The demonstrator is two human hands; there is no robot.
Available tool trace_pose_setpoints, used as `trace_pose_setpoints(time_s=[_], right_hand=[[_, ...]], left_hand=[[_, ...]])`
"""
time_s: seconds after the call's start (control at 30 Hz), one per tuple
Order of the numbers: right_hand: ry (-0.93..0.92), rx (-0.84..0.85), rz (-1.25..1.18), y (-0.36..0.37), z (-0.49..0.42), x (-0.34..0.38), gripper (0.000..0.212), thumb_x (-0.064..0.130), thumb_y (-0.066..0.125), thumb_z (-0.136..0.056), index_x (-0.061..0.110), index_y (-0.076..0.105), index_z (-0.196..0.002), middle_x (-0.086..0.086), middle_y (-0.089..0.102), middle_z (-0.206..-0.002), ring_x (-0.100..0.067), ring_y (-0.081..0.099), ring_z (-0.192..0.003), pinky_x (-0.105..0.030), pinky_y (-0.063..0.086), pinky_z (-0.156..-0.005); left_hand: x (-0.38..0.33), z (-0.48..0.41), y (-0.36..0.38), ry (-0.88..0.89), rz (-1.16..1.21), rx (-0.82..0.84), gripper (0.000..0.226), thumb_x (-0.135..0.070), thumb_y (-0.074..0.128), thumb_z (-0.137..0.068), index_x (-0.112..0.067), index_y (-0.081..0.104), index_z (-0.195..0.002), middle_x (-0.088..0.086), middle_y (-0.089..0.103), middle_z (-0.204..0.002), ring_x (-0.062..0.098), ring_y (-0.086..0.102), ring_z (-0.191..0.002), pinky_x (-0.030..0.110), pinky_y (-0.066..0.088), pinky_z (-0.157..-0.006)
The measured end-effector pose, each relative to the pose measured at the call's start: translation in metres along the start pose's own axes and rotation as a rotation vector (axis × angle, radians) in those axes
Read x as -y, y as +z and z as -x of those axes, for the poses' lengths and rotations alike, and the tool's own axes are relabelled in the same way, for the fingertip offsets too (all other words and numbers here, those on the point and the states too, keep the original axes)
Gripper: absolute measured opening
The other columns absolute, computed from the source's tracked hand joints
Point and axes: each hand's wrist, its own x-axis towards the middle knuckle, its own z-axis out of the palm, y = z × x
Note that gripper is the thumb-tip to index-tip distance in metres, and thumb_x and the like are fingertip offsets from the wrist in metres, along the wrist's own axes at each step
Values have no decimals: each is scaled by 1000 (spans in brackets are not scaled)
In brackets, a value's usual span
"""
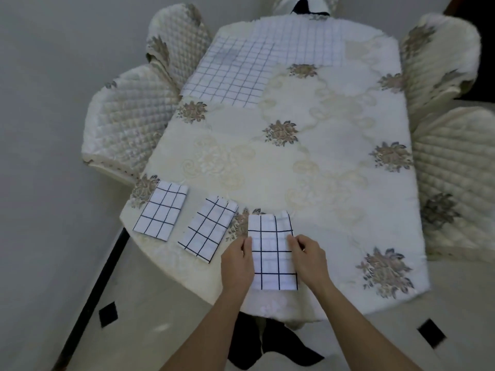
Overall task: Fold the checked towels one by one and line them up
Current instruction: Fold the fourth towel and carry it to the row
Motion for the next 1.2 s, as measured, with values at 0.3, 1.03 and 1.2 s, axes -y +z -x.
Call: trace_pose_setpoints(time_s=[0.3,1.03,1.2], right_hand=[[139,-91,27,13,-34,7,41,37,48,-102,16,45,-67,3,51,-60,-12,48,-58,-29,33,-52],[243,-143,254,20,-53,13,17,38,51,-95,23,58,-93,3,60,-95,-13,57,-78,-32,47,-65],[36,-163,414,-4,-55,41,30,38,48,-98,19,59,-118,-2,57,-115,-21,57,-99,-34,48,-74]], left_hand=[[-8,-56,5,54,-178,159,35,-26,50,-103,-9,55,-73,1,55,-65,13,46,-60,17,33,-51],[-15,-86,1,30,-139,124,12,-22,51,-101,-17,62,-104,-2,61,-100,9,57,-85,16,40,-65],[-38,-93,-16,246,-187,81,22,-19,54,-98,-16,62,-119,-3,59,-112,16,55,-103,28,46,-81]])
